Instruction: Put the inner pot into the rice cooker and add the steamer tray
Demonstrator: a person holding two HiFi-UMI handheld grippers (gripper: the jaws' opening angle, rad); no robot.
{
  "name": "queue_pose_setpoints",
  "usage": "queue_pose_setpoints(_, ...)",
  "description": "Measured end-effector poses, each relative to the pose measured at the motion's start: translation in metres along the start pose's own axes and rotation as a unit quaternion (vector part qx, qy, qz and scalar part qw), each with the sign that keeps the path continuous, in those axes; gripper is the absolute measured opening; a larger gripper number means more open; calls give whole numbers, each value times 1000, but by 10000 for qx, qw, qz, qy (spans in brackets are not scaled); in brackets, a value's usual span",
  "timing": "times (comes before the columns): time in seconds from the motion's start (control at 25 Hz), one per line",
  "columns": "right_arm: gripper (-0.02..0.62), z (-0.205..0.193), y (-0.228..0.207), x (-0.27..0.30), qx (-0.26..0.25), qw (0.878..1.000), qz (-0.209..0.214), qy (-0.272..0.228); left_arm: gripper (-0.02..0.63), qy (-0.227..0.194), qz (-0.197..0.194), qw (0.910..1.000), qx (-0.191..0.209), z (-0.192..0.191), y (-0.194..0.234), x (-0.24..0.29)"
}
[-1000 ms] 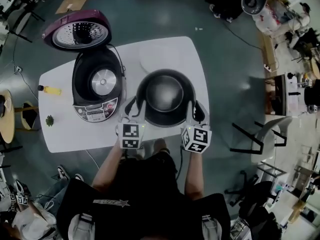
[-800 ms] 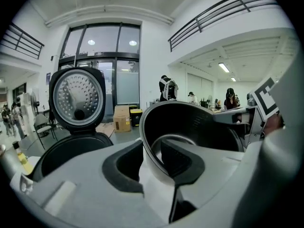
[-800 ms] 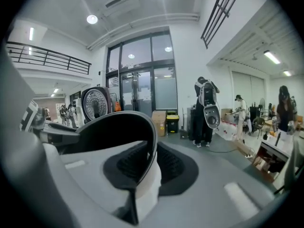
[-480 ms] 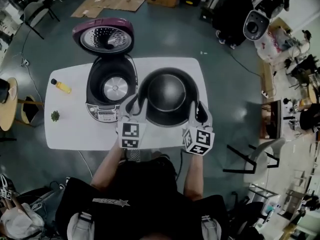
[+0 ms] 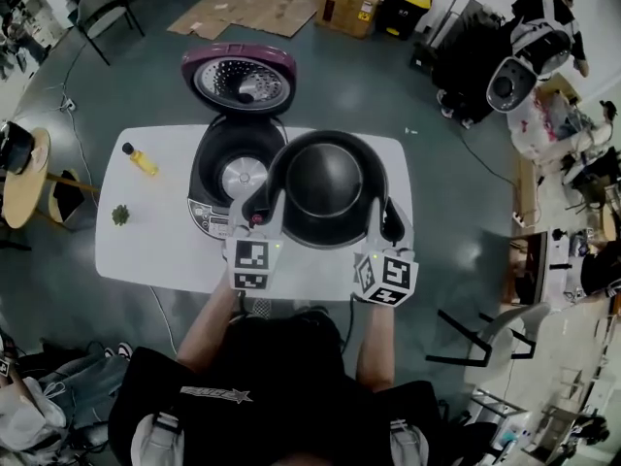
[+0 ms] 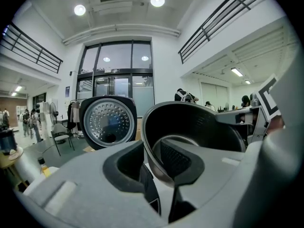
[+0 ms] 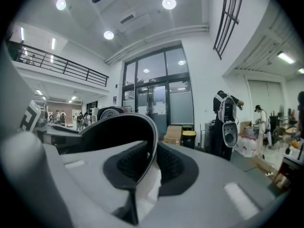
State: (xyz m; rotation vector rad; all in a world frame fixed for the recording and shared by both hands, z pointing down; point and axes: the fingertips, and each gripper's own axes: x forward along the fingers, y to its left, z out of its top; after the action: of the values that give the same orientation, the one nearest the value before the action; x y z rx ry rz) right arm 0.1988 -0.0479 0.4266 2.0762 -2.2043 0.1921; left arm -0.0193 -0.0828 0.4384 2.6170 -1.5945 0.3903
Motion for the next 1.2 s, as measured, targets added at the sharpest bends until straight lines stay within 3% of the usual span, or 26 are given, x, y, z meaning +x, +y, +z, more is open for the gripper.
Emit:
queue_pose_setpoints(0.48, 66, 32, 48, 44, 123, 9966, 790, -206, 117, -106, 855, 9963, -13, 23, 57, -19)
queue_pose_setpoints(0.8, 63, 29, 114, 79, 247, 9911, 1294, -168, 117, 10, 1353, 9908, -87, 9, 120, -41)
queue_pose_setpoints(1.2, 57, 24, 164, 110, 421, 9837, 1750, 46, 117, 212, 1754, 9839, -268, -5, 167, -54)
